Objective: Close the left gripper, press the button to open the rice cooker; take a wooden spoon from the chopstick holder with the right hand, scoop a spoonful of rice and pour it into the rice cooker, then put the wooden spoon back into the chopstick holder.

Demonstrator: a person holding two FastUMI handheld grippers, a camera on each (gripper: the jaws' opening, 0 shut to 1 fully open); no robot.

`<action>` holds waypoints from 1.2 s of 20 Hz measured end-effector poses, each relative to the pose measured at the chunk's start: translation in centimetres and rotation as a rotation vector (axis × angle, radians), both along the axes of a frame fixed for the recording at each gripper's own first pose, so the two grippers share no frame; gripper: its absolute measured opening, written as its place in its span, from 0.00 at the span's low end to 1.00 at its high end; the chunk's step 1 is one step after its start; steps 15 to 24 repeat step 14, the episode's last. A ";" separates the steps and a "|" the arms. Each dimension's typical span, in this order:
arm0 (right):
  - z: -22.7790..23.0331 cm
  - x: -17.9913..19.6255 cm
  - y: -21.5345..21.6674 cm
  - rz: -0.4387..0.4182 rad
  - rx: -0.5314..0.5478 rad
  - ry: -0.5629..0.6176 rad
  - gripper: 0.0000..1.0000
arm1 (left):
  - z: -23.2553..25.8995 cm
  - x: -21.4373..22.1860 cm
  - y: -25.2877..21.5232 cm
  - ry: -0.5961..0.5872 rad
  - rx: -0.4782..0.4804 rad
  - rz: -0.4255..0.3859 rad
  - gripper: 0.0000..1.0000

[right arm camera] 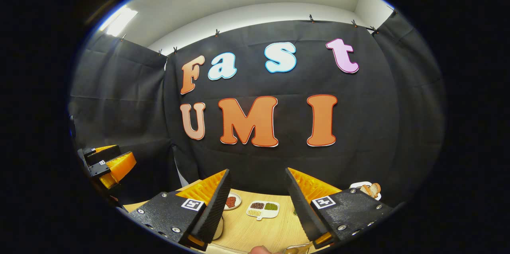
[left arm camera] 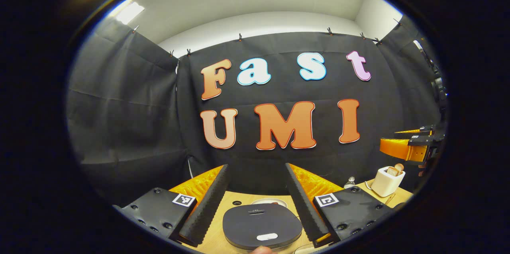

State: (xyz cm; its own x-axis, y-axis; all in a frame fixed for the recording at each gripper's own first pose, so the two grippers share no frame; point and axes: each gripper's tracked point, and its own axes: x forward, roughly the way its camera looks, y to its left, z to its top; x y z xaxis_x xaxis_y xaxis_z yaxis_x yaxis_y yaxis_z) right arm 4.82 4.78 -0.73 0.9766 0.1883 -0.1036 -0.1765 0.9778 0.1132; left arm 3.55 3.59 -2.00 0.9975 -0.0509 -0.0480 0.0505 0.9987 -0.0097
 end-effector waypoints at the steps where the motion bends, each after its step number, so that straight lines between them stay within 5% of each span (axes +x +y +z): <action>1: -0.1 0.0 0.1 0.002 0.000 -0.004 0.83 | 0.0 -0.1 0.0 -0.003 0.006 0.000 0.93; 24: -0.1 -0.2 0.0 -0.013 0.005 -0.011 0.83 | 0.3 -0.2 -0.8 -0.012 0.017 -0.035 0.93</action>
